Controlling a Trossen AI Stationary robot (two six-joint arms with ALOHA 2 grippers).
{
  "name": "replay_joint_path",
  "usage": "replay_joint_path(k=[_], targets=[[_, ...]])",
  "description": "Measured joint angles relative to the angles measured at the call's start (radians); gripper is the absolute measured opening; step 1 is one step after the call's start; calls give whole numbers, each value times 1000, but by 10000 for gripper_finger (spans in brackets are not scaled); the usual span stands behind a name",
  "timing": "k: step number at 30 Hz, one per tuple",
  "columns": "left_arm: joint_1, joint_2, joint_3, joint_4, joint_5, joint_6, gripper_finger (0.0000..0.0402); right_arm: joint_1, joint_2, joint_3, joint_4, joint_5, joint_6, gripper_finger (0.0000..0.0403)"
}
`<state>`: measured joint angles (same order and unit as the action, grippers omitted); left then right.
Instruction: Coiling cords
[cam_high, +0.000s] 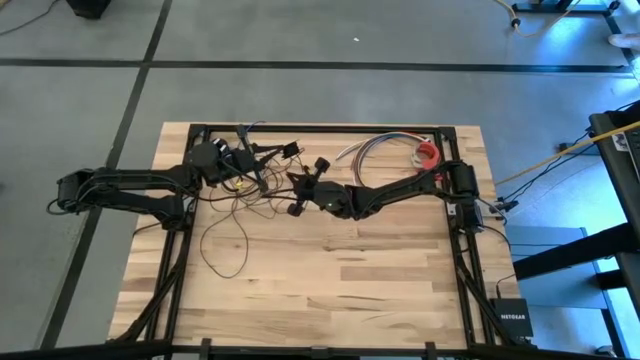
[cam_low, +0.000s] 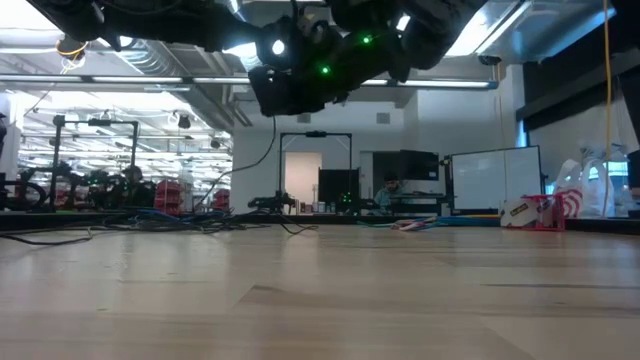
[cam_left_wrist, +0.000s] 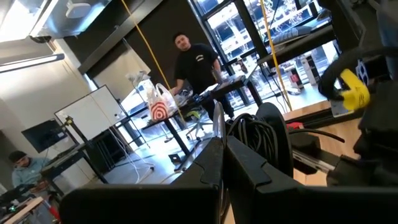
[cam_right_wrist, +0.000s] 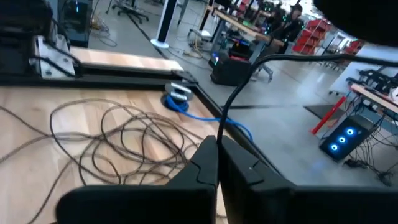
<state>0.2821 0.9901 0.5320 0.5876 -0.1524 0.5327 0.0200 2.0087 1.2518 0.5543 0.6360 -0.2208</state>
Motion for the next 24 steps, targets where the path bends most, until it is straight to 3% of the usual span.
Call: replay_joint_path(k=[5,9,13,17,24], targets=[[0,0,0,5,1,-25,1,0,0,0,33,-4,-13,11],[0,0,0,24,73,-117,1,-2,0,0,46,-12,-26,5],[-1,0,1,40,166,-190,1,-1,0,0,39,40,-61,8],[0,-2,1,49,182,-222,1,-1,0,0,42,88,-101,4],[0,1,1,60,179,-225,1,0,0,0,197,-3,-101,6]])
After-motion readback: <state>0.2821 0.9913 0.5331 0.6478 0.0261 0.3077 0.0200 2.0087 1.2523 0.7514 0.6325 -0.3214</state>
